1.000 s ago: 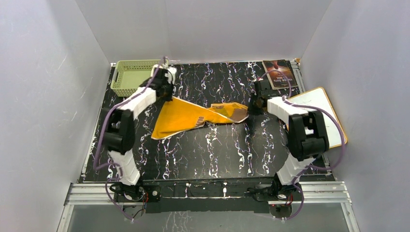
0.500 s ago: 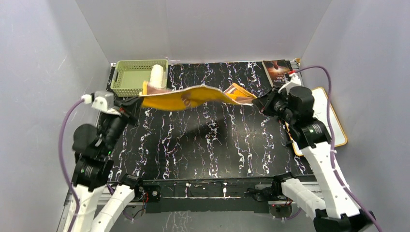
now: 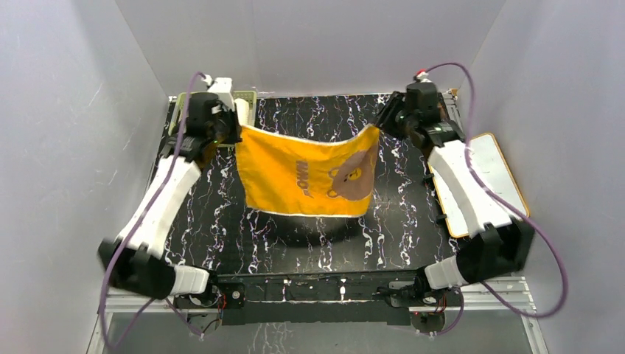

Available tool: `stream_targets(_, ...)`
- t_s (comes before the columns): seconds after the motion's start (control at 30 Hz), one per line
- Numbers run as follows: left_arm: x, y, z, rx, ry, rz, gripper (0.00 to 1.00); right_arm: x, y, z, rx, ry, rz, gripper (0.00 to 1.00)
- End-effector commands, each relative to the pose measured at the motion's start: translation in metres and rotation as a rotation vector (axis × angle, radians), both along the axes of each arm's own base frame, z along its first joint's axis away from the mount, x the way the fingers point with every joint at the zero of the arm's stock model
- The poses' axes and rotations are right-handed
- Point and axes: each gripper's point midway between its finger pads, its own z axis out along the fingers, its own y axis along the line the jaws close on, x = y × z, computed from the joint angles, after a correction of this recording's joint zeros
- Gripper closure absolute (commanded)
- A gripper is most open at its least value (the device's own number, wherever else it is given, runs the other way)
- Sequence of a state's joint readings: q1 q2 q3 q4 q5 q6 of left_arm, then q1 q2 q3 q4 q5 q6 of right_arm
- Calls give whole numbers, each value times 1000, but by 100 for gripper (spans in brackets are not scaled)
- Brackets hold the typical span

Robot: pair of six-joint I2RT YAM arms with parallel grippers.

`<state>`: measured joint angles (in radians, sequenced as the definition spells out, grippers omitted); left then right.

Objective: Roll the towels
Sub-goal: Flatten out the towel at the center of the board.

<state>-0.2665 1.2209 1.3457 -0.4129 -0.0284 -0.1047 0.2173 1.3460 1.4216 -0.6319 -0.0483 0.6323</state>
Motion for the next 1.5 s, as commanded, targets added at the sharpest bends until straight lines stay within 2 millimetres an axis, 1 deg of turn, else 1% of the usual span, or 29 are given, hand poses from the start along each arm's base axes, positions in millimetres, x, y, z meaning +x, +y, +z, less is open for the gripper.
stream_targets(0.0, 39, 36, -113, 96, 296, 152, 76, 64, 4, -52, 15, 20, -66, 58)
stream_targets(0.03, 47, 47, -132, 111, 343, 205, 60, 77, 7, -64, 6, 28, -60, 56)
stream_targets(0.07, 53, 60, -148, 137, 387, 267, 47, 88, 9, -76, -10, 39, -42, 52)
stream_targets(0.1, 56, 70, -155, 154, 415, 307, 43, 94, 13, -81, -29, 48, -9, 48)
stream_targets(0.17, 59, 77, -153, 156, 407, 327, 38, 95, 16, -89, -62, 67, 33, 35)
stream_targets(0.23, 54, 69, -144, 114, 358, 284, 22, 84, 14, -95, -81, 49, 50, 17)
stream_targets(0.27, 49, 63, -142, 86, 347, 254, 19, 77, 8, -101, -99, 48, 40, 11)
stream_targets(0.33, 31, 44, -143, 10, 354, 171, 15, 57, -4, -114, -129, 64, 8, 9)
stream_targets(0.37, 20, 37, -149, -26, 375, 144, 13, 46, -10, -121, -141, 79, -9, 9)
stream_targets(0.4, 6, 31, -160, -54, 414, 126, 13, 33, -14, -128, -144, 97, -25, 9)
stream_targets(0.43, -7, 26, -167, -83, 445, 110, 13, 21, -18, -136, -144, 112, -36, 9)
stream_targets(0.47, -18, 22, -176, -104, 474, 99, 14, 10, -21, -137, -141, 106, -42, 9)
stream_targets(0.5, -30, 18, -181, -128, 487, 78, 14, 0, -24, -148, -146, 125, -45, 10)
stream_targets(0.53, -37, 14, -187, -148, 491, 62, 13, -8, -28, -153, -156, 129, -56, 8)
stream_targets(0.6, -46, 12, -197, -161, 502, 56, 13, -18, -38, -167, -177, 152, -79, 6)
stream_targets(0.67, -46, 15, -204, -139, 523, 62, 15, -18, -43, -177, -210, 176, -71, 7)
stream_targets(0.73, -37, 10, -203, -136, 513, 21, 24, -10, -42, -174, -237, 166, -39, 16)
stream_targets(0.77, -29, 1, -193, -160, 479, -28, 30, -5, -41, -172, -249, 152, -27, 28)
stream_targets(0.8, -23, -9, -188, -193, 462, -79, 39, 0, -41, -171, -255, 143, -26, 36)
stream_targets(0.83, -16, -19, -183, -226, 442, -119, 47, 5, -41, -170, -256, 139, -27, 41)
stream_targets(0.87, -10, -26, -179, -254, 431, -146, 51, 9, -40, -172, -257, 138, -24, 43)
stream_targets(0.9, -4, -31, -177, -274, 429, -169, 53, 14, -39, -176, -257, 147, -17, 42)
stream_targets(1.0, 11, -43, -185, -319, 456, -199, 55, 28, -29, -191, -249, 186, 27, 38)
stream_targets(1.07, 21, -46, -195, -339, 464, -194, 58, 39, -24, -198, -242, 198, 48, 40)
stream_targets(1.13, 29, -47, -207, -351, 475, -176, 65, 49, -20, -202, -242, 191, 62, 43)
stream_targets(1.2, 36, -47, -222, -367, 493, -148, 71, 59, -18, -207, -251, 190, 79, 43)
stream_targets(1.3, 41, -42, -248, -372, 525, -70, 75, 68, -16, -227, -271, 244, 105, 43)
stream_targets(1.4, 37, -23, -276, -325, 578, 61, 75, 73, -7, -239, -250, 265, 142, 44)
stream_targets(1.47, 30, 1, -295, -260, 635, 189, 75, 75, 4, -245, -240, 272, 166, 43)
